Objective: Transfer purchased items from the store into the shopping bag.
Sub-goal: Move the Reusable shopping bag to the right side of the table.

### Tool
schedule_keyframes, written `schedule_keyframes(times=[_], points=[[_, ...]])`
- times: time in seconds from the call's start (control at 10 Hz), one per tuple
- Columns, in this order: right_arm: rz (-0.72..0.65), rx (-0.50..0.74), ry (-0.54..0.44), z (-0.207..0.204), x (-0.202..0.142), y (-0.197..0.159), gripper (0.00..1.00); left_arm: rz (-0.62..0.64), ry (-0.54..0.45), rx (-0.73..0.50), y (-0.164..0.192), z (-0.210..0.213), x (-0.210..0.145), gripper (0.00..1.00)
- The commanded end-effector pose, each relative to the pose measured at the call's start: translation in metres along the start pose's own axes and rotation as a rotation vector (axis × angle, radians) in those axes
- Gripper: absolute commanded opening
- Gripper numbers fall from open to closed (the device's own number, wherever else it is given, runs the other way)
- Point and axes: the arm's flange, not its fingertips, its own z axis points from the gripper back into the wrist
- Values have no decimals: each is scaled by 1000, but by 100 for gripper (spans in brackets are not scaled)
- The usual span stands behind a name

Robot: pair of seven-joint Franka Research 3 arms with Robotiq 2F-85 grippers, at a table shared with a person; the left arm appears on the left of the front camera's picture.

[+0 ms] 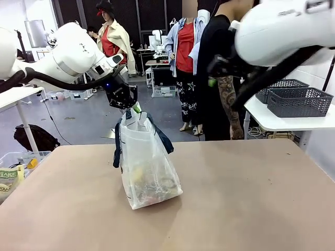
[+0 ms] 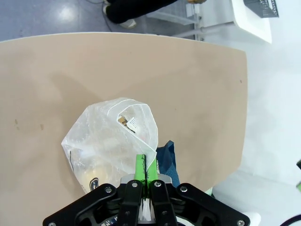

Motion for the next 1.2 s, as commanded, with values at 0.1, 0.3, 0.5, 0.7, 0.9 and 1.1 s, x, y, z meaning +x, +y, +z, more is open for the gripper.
schedule_keyframes(times=[0.1, 0.3, 0.5, 0.7, 0.9, 1.1], points=[[-250, -172, 173, 8, -11, -96, 100, -15, 13, 80, -14, -1, -4, 0], [-442, -245, 246, 1, -10, -147, 100, -49, 20, 125, -18, -1, 3, 0], [-339, -225, 226, 4, -16, -153, 100, -74, -8, 156, -22, 8, 4, 0], [-339, -225, 226, 4, -16, -153, 100, -67, -45, 160, -21, 37, -9, 0], [-339, -225, 226, 4, -16, -153, 100, 8, -78, 178, -6, 79, -19, 0], [-339, -225, 226, 4, -16, -153, 100, 156, -111, 193, 27, 117, -32, 0]])
